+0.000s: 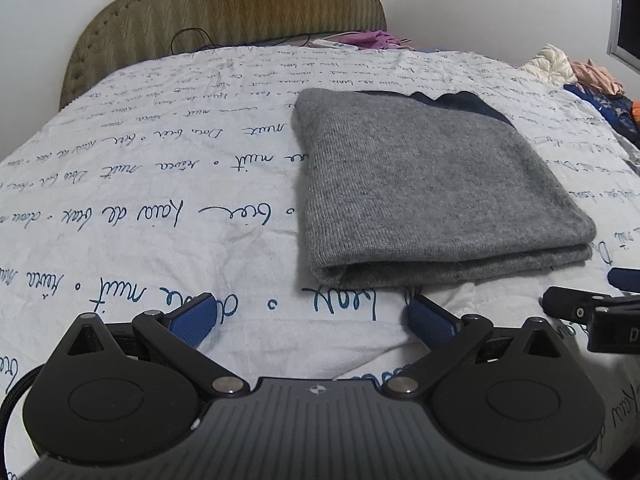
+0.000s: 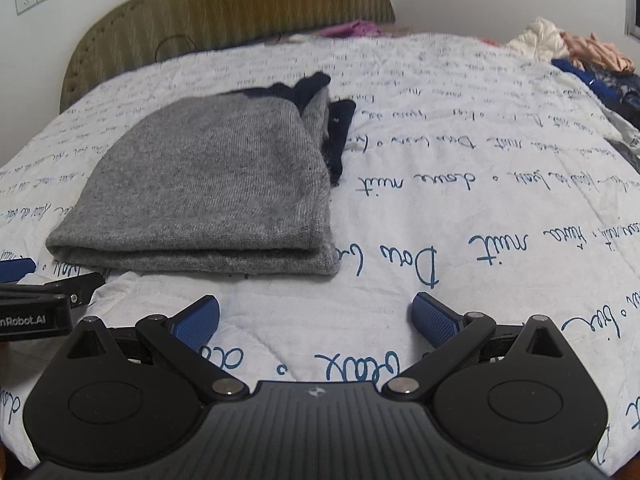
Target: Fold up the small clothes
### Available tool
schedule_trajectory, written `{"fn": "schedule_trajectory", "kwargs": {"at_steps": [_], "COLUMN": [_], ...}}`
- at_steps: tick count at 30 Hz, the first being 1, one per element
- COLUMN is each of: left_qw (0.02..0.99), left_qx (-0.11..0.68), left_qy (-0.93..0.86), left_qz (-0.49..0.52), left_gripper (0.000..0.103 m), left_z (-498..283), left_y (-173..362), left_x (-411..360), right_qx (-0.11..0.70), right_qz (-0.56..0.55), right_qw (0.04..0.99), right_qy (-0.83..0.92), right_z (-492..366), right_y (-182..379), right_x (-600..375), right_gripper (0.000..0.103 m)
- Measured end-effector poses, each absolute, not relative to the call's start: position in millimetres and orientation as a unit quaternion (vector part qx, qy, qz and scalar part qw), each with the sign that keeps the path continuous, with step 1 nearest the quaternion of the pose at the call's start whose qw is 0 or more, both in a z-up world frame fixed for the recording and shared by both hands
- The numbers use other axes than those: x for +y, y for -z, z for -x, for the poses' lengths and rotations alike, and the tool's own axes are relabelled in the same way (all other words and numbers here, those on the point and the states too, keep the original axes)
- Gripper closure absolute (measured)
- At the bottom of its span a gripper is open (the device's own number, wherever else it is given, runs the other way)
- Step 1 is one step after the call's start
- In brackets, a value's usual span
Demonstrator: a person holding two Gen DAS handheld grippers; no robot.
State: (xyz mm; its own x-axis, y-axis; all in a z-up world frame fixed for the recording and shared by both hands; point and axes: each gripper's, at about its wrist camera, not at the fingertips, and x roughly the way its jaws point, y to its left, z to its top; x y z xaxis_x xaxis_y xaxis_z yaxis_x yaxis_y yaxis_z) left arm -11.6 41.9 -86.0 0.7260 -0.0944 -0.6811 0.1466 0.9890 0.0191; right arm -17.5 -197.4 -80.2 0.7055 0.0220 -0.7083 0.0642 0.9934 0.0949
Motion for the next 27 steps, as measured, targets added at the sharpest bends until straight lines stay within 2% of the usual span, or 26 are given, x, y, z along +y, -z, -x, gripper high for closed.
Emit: {"fn": "schedule_trajectory", "kwargs": {"at_steps": [14,23,27], "left_qw": [0.909,0.91,0.914], "left_qx": [0.416,0.412,0.404], "left_qy": [0.031,0.05,0.034], "left_qz": [-0.015,-0.018,-0.018], "left_gripper": [0.001,0.0,0.006], "left_z": [10,11,14], "left_y": [67,35,35], "left_x": [28,6,2], "right_qx": [0.439,0.447,0.457], "right_qz": [-0.065,-0.058,-0.066], "right_qw": [0.896,0.893,0.887], "right_qy": [0.011,0.016,0.01], "right_z": [-1,-16,-21], "right_y": [65,45,50], "right_x": [-207,-219,-222], "right_gripper": [0.0,0.0,0.0]}}
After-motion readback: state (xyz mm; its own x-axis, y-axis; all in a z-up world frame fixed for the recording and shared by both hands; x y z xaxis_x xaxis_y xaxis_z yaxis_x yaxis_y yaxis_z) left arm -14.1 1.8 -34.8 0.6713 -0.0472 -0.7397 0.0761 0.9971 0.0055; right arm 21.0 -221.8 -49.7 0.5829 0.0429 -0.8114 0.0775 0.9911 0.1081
